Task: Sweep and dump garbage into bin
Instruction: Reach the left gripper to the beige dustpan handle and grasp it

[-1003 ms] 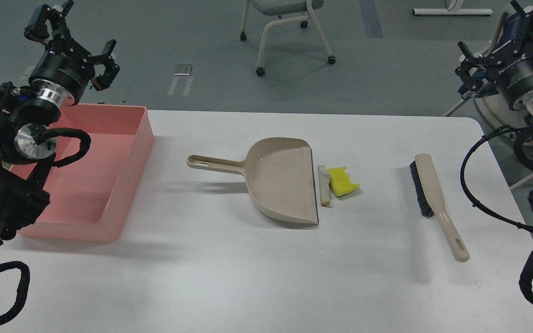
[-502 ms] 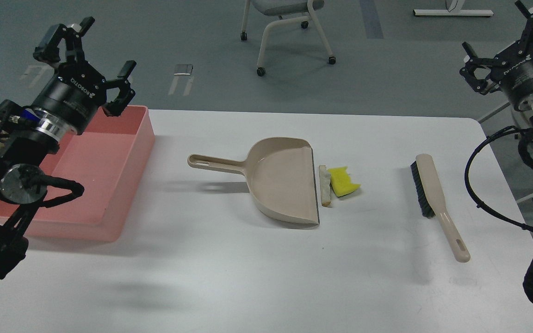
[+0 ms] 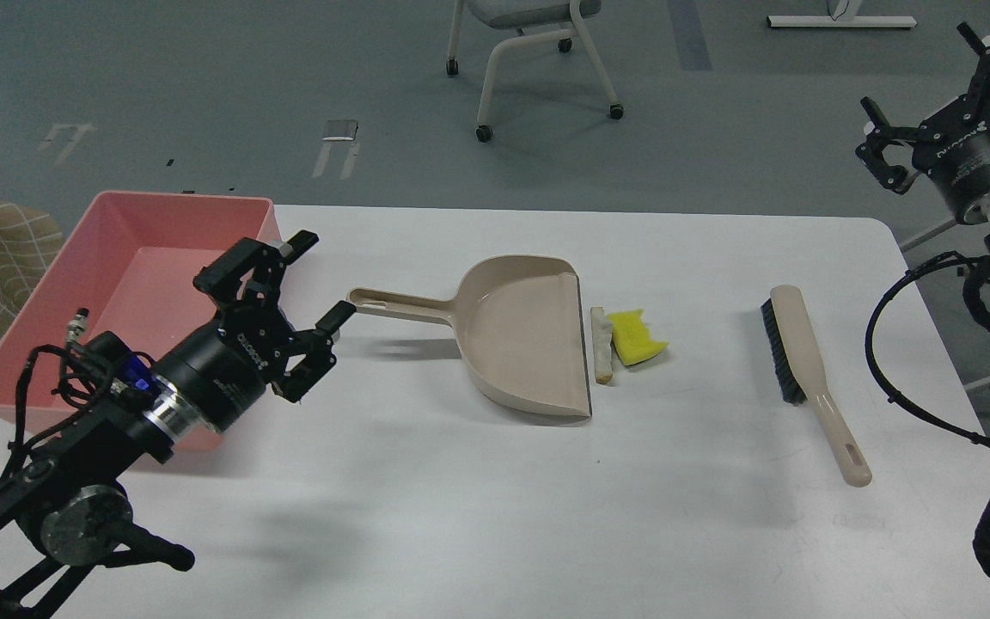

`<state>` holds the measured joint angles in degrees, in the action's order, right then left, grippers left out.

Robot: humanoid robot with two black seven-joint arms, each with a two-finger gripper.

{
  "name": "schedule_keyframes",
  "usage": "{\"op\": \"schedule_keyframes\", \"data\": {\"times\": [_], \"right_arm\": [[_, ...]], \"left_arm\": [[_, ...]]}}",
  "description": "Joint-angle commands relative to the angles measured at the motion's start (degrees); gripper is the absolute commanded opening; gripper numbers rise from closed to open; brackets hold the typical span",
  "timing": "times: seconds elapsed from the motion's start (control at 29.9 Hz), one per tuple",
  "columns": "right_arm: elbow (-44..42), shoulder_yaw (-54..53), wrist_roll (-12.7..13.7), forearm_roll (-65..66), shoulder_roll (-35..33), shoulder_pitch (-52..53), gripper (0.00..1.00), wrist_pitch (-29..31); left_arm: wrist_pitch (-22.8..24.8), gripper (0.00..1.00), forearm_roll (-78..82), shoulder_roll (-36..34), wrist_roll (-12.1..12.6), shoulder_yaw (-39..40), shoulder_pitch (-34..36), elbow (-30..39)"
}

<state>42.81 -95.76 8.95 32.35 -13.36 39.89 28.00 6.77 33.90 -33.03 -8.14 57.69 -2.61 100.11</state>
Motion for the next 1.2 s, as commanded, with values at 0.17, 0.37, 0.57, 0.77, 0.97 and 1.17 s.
{"op": "schedule_keyframes", "data": {"times": [0.17, 0.37, 0.57, 0.77, 0.97, 1.17], "right_arm": [[1.31, -0.04, 0.02, 0.0, -1.14, -0.61, 1.0, 0.0], [1.31, -0.31, 0.02, 0.0, -1.49, -0.87, 1.0, 0.0], [2.89, -0.4, 0.02, 0.0, -1.58, -2.19, 1.0, 0.0], [3.86, -0.48, 0.02, 0.0, -2.11, -2.98, 1.0, 0.0], [3.95, -0.57, 0.02, -0.09, -2.28, -3.24, 1.0, 0.0], [4.92, -0.57, 0.02, -0.09, -2.28, -4.21, 1.0, 0.0]], "left_arm": [[-1.23, 0.65, 9.17, 5.87, 0.32, -4.33, 4.63, -11.15], [-1.32, 0.6, 9.08, 9.48, 0.05, -7.5, 8.85, -21.7], [-3.86, 0.63, 9.08, 12.03, 0.14, -7.5, 9.47, -22.59], [-4.92, 0.65, 9.08, 13.52, 0.14, -7.5, 10.61, -24.26], [-4.92, 0.67, 8.99, 14.14, -0.3, -6.89, 13.16, -28.21], [-4.92, 0.69, 8.99, 15.19, -0.39, -7.24, 14.12, -30.14]]}}
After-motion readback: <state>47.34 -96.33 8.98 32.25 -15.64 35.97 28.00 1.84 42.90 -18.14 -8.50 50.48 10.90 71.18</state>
